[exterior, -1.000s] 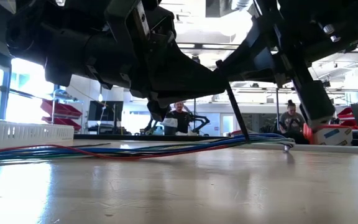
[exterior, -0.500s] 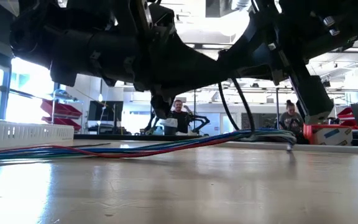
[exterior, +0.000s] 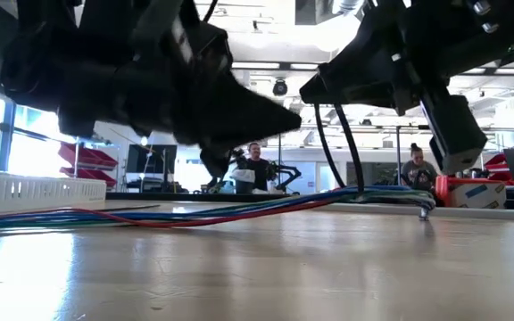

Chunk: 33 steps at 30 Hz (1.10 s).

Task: Ziptie cables
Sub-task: Wrap the zip tie on the cable

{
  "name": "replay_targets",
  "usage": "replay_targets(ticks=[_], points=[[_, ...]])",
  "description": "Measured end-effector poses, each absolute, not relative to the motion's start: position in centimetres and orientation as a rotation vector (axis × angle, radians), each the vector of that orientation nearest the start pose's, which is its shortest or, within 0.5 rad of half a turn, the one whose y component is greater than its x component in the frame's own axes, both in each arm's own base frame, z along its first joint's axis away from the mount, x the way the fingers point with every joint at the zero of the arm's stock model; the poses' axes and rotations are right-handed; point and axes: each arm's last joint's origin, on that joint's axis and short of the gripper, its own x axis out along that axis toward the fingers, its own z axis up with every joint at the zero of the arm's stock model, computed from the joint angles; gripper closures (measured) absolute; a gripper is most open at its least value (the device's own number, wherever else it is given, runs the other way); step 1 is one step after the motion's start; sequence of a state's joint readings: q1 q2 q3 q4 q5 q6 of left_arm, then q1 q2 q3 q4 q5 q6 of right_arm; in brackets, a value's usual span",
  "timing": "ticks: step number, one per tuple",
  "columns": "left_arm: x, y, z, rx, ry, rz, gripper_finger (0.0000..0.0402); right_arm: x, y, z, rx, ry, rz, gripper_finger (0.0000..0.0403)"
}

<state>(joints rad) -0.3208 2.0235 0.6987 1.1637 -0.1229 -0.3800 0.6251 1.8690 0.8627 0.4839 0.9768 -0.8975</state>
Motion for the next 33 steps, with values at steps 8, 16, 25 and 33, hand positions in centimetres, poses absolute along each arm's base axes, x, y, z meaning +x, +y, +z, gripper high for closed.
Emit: replay_targets(ticks=[8,16,25,33], points=[[34.0,-12.4,10.9,-0.12,0.182,-0.159,0.0342,30.3,18.1,13.9,-1.223,0.518,-0.19,0.0403],[35.3,-12.6,11.5,-0.13,0.215,-0.137,0.0245,30.3,18.1,13.9,-1.22,0.519,-0.195,0.0403],[35.8,-12.7,12.0,-0.174,0.201,-0.128,0.027,30.3,18.0,13.9,-1.227,0.522,-0.203,0.0403],[35.8,-12.6,12.0,-0.171,0.193,-0.072,0.0391,30.3,18.0,13.9,-1.228,0.523,-0.206,0.0403]])
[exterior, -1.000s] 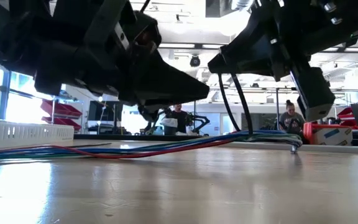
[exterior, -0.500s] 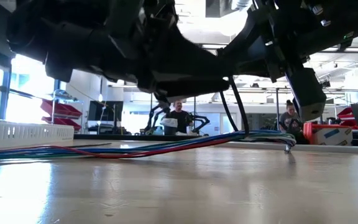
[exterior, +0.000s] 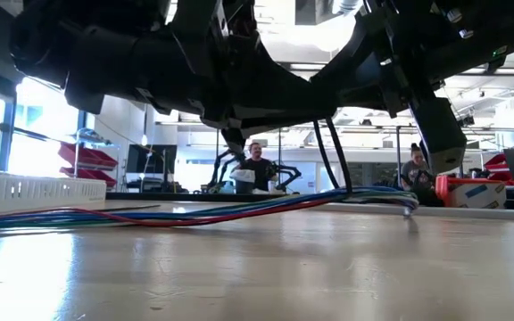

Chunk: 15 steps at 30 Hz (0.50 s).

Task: Ziptie cables
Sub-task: Wrap the zip tie on the cable

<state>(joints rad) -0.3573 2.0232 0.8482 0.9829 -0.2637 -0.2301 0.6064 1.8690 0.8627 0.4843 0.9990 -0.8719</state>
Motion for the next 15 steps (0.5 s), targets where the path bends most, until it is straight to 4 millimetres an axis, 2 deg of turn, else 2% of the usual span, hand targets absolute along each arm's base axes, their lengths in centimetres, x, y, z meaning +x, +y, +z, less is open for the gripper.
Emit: replay_targets(ticks=[15], points=[[36.1,-11.7,12.1,-0.277,0.198,-0.118,0.0401,29.7,19.1,13.9,-1.258,0.494,-0.146,0.0403]])
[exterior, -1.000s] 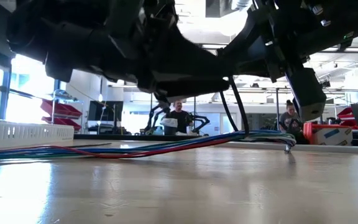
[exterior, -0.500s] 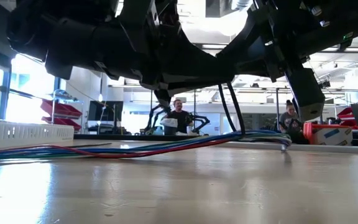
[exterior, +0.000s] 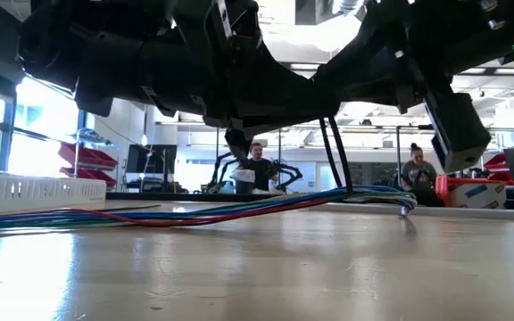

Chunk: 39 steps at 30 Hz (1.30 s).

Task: Ziptie cables
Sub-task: Wrap the zip tie on the cable

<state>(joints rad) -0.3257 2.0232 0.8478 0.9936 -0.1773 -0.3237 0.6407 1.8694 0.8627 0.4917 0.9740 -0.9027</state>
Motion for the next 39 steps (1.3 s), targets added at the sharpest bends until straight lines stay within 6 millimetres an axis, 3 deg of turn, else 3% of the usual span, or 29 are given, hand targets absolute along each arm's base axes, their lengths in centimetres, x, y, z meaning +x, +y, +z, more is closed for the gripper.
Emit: replay_targets(ticks=[9,18,30,35,39], points=[[35.2,-10.4,11.3,-0.355,0.188,-0.13,0.0401,29.2,20.0,13.8,-1.272,0.47,-0.097,0.0403],[34.4,-10.4,11.1,-0.36,0.156,-0.113,0.0401,29.9,18.9,13.8,-1.165,0.485,-0.134,0.0401],[34.2,-11.1,11.0,-0.354,0.176,-0.133,0.0401,30.0,17.6,13.1,-1.155,0.572,-0.227,0.029],[34.2,-11.2,11.0,-0.354,0.18,-0.148,0.0401,30.3,17.0,13.0,-1.11,0.587,-0.256,0.0286],[34.2,-11.2,11.0,-0.354,0.181,-0.15,0.0401,30.4,16.9,12.9,-1.109,0.595,-0.22,0.0308]])
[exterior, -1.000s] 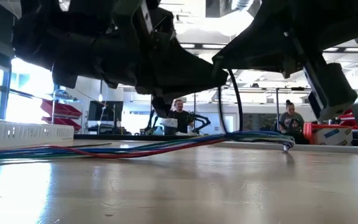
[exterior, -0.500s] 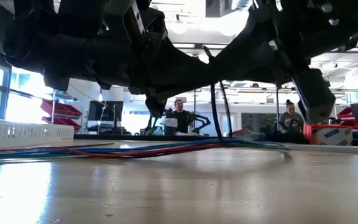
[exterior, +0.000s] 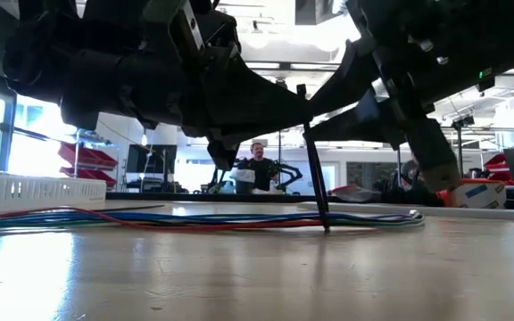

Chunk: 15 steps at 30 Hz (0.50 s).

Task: Ziptie cables
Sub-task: Wrap the zip tie on the cable

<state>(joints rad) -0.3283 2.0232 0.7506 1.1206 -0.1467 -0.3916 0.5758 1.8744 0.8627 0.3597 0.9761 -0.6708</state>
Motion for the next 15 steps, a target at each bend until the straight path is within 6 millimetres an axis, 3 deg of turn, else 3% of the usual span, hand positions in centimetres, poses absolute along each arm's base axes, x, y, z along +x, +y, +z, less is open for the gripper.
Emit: replay_targets(ticks=[7,15], points=[[34.21,-11.22,10.97,-0.354,0.183,-0.152,0.0401,30.25,16.75,12.58,-1.068,0.611,-0.204,0.0395],[34.22,-11.19,10.96,-0.364,0.185,-0.151,0.0401,30.47,16.89,12.94,-1.058,0.577,-0.215,0.0402]])
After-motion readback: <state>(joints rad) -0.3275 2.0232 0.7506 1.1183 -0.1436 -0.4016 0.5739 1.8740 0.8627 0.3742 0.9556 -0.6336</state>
